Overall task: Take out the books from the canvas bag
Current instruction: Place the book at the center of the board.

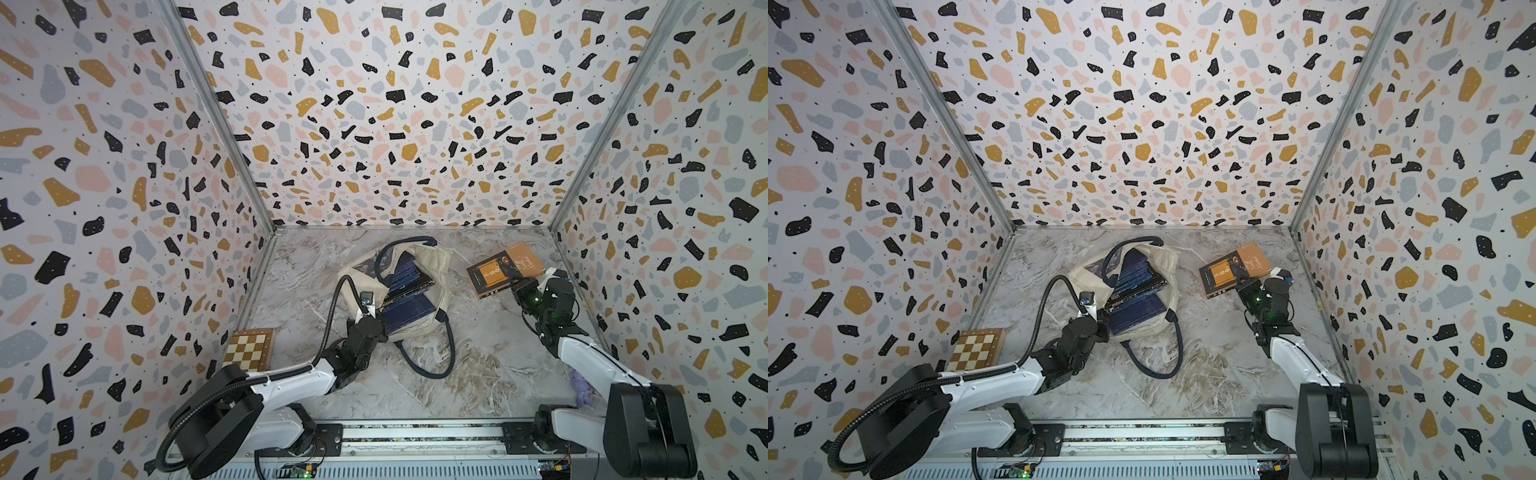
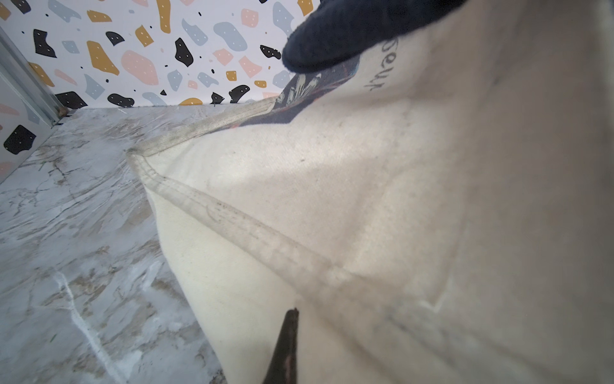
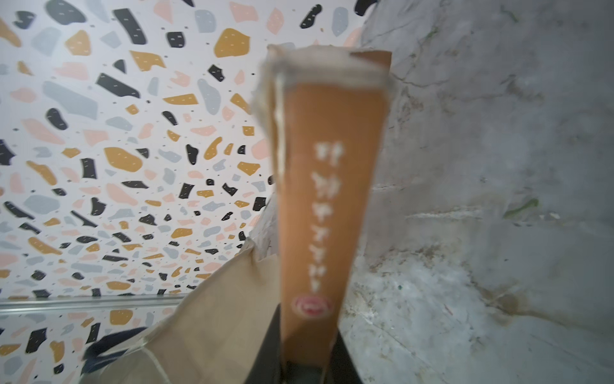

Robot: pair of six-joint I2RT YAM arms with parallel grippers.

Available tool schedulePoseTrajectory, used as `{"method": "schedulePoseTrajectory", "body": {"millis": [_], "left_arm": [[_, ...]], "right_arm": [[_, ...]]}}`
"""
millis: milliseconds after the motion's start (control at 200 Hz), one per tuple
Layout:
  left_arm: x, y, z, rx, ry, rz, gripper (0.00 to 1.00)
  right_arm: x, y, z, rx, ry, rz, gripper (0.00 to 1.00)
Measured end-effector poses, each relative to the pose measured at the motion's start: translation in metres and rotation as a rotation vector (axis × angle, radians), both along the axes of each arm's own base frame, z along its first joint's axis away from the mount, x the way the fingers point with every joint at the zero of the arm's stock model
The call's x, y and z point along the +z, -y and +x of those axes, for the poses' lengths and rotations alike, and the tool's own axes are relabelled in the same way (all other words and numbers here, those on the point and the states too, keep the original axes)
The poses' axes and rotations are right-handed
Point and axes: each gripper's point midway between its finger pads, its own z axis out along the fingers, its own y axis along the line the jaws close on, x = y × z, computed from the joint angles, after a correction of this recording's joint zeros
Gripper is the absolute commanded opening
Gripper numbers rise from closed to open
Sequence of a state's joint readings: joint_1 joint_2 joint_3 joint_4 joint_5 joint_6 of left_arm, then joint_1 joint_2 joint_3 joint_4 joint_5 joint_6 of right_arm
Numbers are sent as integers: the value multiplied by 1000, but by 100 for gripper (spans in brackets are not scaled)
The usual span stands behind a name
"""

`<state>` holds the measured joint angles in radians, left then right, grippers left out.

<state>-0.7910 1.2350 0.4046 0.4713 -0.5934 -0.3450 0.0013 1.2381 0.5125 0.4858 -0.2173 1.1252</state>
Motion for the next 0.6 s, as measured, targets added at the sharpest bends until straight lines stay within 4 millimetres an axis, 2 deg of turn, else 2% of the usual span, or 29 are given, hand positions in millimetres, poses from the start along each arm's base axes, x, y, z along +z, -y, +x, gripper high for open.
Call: {"method": "schedulePoseTrajectory", "body": {"millis": [190, 365, 601], "left_arm": [[0, 0, 0, 0, 1, -1, 0], [0, 1, 0, -4, -1, -2, 0], [0, 1, 0, -8, -1, -3, 0]], "right_arm": [[-53, 5, -6, -50, -110, 58, 0], [-69, 6, 1, -79, -138, 102, 0], [-100, 6, 9, -118, -221, 134, 0]]}}
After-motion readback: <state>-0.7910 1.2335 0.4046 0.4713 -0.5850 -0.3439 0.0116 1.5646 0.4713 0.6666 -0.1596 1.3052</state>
